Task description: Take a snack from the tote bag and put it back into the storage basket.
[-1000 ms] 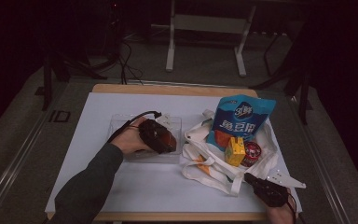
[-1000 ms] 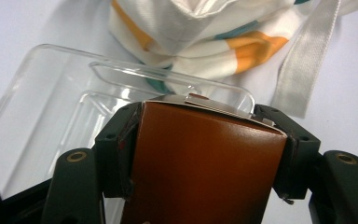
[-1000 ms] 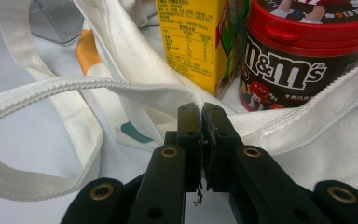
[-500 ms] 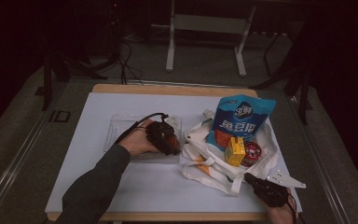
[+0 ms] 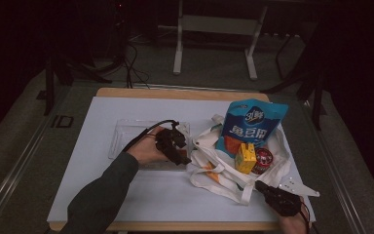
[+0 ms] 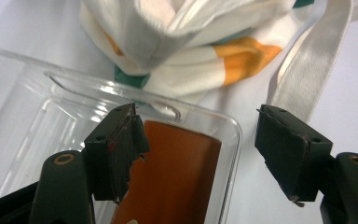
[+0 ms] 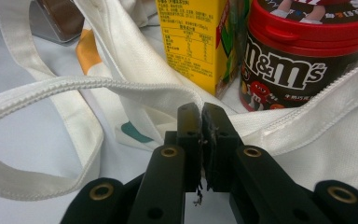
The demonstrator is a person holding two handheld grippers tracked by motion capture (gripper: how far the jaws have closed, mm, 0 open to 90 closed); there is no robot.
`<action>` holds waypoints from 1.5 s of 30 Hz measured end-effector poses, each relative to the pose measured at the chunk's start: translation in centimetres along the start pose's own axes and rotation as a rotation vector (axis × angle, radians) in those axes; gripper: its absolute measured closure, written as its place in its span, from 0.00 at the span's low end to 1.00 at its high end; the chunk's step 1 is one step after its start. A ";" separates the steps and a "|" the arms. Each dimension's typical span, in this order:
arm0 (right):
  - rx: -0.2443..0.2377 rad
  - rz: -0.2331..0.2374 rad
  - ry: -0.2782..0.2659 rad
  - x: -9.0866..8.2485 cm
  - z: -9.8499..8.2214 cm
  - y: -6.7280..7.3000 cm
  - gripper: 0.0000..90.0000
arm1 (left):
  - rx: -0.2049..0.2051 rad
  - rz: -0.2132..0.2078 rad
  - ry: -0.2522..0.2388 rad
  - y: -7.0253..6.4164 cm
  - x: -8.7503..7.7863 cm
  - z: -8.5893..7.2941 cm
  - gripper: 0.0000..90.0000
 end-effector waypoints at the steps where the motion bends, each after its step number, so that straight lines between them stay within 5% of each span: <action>1: 0.000 0.000 0.000 0.0 0.0 0.0 0.95 | -0.004 0.000 -0.012 -0.1 -0.1 0.1 0.34; 7: 0.000 0.000 0.000 0.0 0.0 0.0 0.95 | -0.015 0.004 -0.068 -0.2 -0.8 0.8 0.35; 11: 0.001 0.001 -0.001 0.0 0.0 0.0 0.95 | -0.022 0.061 -0.165 0.0 -2.1 1.5 0.40; 16: 0.003 0.003 -0.001 0.0 0.0 0.0 0.95 | -0.049 0.053 -0.219 0.1 -2.8 2.1 0.41; 24: 0.005 0.003 -0.001 0.0 0.0 0.0 0.95 | -0.059 0.051 -0.244 -0.1 -3.1 2.6 0.42; 27: 0.005 0.002 -0.001 0.0 0.0 0.0 0.95 | -0.080 -0.008 -0.258 -0.4 -3.3 2.9 0.42; 45: 0.003 0.001 -0.003 0.0 -0.1 0.0 0.95 | -0.049 -0.005 -0.328 -2.3 -3.1 5.9 0.40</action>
Point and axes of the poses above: each handheld gripper's, and its own axes: x roughly forward along the jaws, z roughly out of its top, y roughly to its left, the point moved 7 cm from there along x, roughly forward along the jaws, and after that the axes turned 8 degrees about -x, right-handed, at the moved point
